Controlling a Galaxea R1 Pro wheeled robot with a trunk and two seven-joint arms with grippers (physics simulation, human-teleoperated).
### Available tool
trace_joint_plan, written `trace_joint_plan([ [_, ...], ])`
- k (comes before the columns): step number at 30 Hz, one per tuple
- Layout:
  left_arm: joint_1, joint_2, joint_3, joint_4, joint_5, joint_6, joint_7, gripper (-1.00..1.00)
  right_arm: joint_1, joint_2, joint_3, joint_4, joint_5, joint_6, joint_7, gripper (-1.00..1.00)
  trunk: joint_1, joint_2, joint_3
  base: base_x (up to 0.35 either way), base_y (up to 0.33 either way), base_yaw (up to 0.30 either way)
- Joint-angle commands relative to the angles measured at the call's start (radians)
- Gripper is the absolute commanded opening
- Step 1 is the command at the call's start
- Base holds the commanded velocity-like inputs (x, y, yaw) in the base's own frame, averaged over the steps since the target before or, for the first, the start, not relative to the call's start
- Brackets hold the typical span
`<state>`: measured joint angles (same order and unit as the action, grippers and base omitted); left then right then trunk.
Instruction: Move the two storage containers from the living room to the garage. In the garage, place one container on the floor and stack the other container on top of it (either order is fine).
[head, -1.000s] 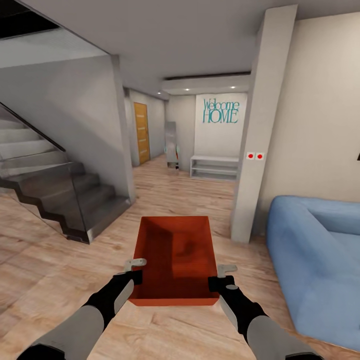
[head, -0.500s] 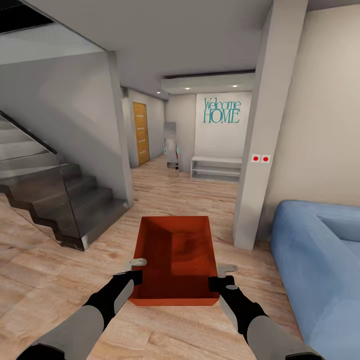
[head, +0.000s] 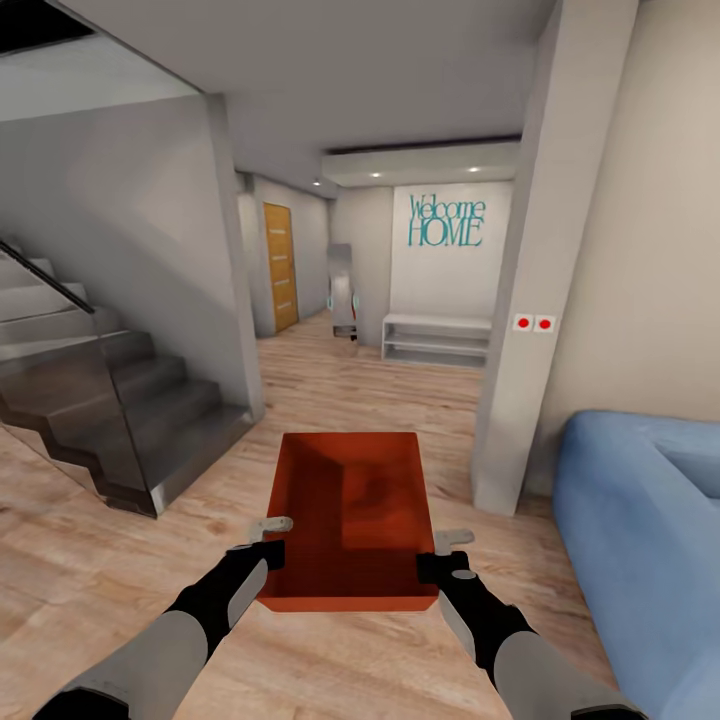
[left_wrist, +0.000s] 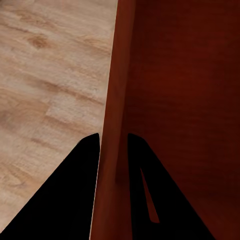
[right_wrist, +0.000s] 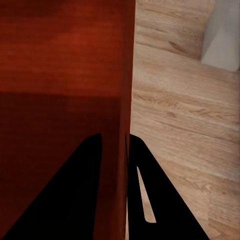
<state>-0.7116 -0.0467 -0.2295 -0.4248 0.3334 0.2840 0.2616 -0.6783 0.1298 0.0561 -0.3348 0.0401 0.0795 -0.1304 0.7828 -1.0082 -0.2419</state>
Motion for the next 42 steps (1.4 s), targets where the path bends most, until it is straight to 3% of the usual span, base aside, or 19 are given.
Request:
trace_joint_plan([
  [1,-0.002,0.011,0.044,-0.005,-0.017,0.007,0.015,-1.00,0.000,-0.001,0.016,-0.001,-0.006,0.008,-0.008,-1.00,0.001,-0.001,-0.001,0.320,0.000,0.000],
  [42,-0.002,0.013,0.045,-0.004,-0.017,-0.005,0.016,-1.00,0.000,-0.001,0.011,-0.001,-0.009,0.011,-0.006,-1.00,0.001,-0.001,-0.001,0.320,0.000,0.000],
])
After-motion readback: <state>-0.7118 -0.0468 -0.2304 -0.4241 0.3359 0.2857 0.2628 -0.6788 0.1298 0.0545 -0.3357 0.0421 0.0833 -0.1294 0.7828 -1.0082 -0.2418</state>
